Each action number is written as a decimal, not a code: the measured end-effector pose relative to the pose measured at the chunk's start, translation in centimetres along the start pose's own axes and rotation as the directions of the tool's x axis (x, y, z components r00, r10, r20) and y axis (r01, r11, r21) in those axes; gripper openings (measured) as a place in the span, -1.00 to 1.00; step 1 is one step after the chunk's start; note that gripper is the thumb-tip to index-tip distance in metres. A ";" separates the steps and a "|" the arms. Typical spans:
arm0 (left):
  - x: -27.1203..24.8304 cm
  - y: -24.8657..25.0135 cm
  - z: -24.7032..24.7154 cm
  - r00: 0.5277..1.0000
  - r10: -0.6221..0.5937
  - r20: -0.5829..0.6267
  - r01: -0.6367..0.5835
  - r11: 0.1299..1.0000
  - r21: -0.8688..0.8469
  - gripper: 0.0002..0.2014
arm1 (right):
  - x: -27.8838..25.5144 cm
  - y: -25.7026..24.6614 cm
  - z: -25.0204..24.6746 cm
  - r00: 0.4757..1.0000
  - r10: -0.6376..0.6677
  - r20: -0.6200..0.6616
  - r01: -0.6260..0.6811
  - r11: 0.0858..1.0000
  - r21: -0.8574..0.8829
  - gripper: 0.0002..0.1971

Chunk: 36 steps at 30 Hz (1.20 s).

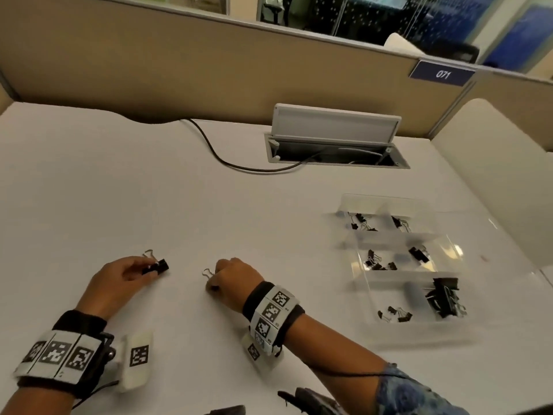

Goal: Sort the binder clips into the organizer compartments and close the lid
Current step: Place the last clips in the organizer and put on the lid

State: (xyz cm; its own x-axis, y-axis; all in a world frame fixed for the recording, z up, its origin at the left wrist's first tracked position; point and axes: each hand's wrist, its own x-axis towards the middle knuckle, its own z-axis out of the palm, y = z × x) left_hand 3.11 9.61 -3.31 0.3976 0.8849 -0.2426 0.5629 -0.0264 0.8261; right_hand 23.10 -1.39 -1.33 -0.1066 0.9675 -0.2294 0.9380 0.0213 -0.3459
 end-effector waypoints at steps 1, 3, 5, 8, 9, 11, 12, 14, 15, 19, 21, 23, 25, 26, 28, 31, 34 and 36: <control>-0.2 0.8 0.5 0.999 0.006 0.032 -0.004 0.998 -0.062 -0.86 | -0.6 0.6 0.0 1.000 0.026 0.002 -0.026 0.999 0.018 -0.77; -0.7 2.4 1.5 0.996 0.053 0.074 -0.043 0.992 -0.122 -0.87 | -2.0 1.8 -0.1 0.998 0.069 0.002 -0.069 0.995 0.071 -0.79; -1.3 4.0 2.6 0.989 0.096 0.115 -0.080 0.988 -0.135 -0.87 | -3.5 2.8 -0.5 0.994 0.106 -0.003 -0.105 0.982 0.155 -0.81; -2.0 6.2 4.4 0.977 0.135 0.168 -0.101 0.975 -0.198 -0.85 | -5.9 4.0 -1.5 0.987 0.143 -0.068 -0.114 0.939 0.325 -0.79; -2.3 6.8 5.0 0.973 0.142 0.182 -0.102 0.972 -0.212 -0.86 | -6.7 4.4 -1.8 0.982 0.154 -0.108 -0.101 0.918 0.384 -0.80; -2.9 8.0 6.2 0.963 0.164 0.214 -0.108 0.963 -0.249 -0.86 | -8.4 5.1 -2.5 0.963 0.212 -0.164 -0.102 0.854 0.510 -0.81; -3.3 8.6 6.8 0.956 0.178 0.233 -0.112 0.956 -0.269 -0.86 | -9.3 5.6 -2.9 0.951 0.255 -0.176 -0.112 0.814 0.570 -0.81; -4.0 9.6 7.9 0.942 0.197 0.272 -0.107 0.944 -0.312 -0.87 | -10.9 6.5 -3.5 0.923 0.325 -0.205 -0.112 0.739 0.665 -0.80; -4.3 10.1 8.4 0.937 0.198 0.287 -0.097 0.939 -0.330 -0.87 | -11.7 7.0 -3.7 0.908 0.356 -0.223 -0.103 0.704 0.703 -0.80; -5.4 11.7 10.7 0.913 0.201 0.355 -0.066 0.932 -0.357 -0.87 | -15.1 8.7 -4.8 0.831 0.464 -0.307 -0.045 0.606 0.794 -0.78; -5.9 12.3 11.8 0.896 0.209 0.391 -0.053 0.926 -0.374 -0.81 | -16.9 9.6 -5.2 0.817 0.489 -0.305 -0.027 0.562 0.827 -0.79; -6.3 12.8 13.2 0.875 0.225 0.429 -0.055 0.926 -0.375 -0.49 | -18.6 10.4 -5.1 0.836 0.477 -0.270 -0.008 0.504 0.864 -0.83; -6.7 13.2 13.9 0.865 0.235 0.442 -0.054 0.922 -0.384 -0.34 | -19.5 10.4 -4.7 0.860 0.449 -0.241 -0.009 0.487 0.873 -0.86; -6.9 13.6 14.7 0.859 0.240 0.453 -0.050 0.918 -0.393 -0.33 | -20.0 10.8 -4.4 0.864 0.444 -0.238 -0.008 0.485 0.875 -0.86; -7.3 14.5 15.9 0.849 0.266 0.456 -0.064 0.909 -0.412 -0.40 | -20.5 11.5 -4.2 0.863 0.436 -0.256 0.015 0.484 0.875 -0.85; -7.8 16.2 18.0 0.839 0.336 0.429 -0.101 0.870 -0.483 -0.83 | -21.1 13.2 -4.7 0.862 0.437 -0.257 0.044 0.441 0.896 -0.78; -8.1 17.6 19.6 0.821 0.412 0.396 -0.164 0.834 -0.527 -0.82 | -21.3 14.4 -5.8 0.863 0.472 -0.181 0.050 0.277 0.959 -0.75; -8.2 18.4 20.5 0.803 0.439 0.404 -0.178 0.822 -0.540 -0.81 | -21.6 15.0 -6.5 0.875 0.467 -0.132 0.063 0.159 0.985 -0.78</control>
State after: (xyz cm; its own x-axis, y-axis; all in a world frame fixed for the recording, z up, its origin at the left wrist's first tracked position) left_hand 25.06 -7.70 3.43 0.8588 0.5109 -0.0377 0.0007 0.0724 0.9974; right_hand 41.59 -20.34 4.36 0.3880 0.8892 -0.2423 -0.1824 -0.1836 -0.9659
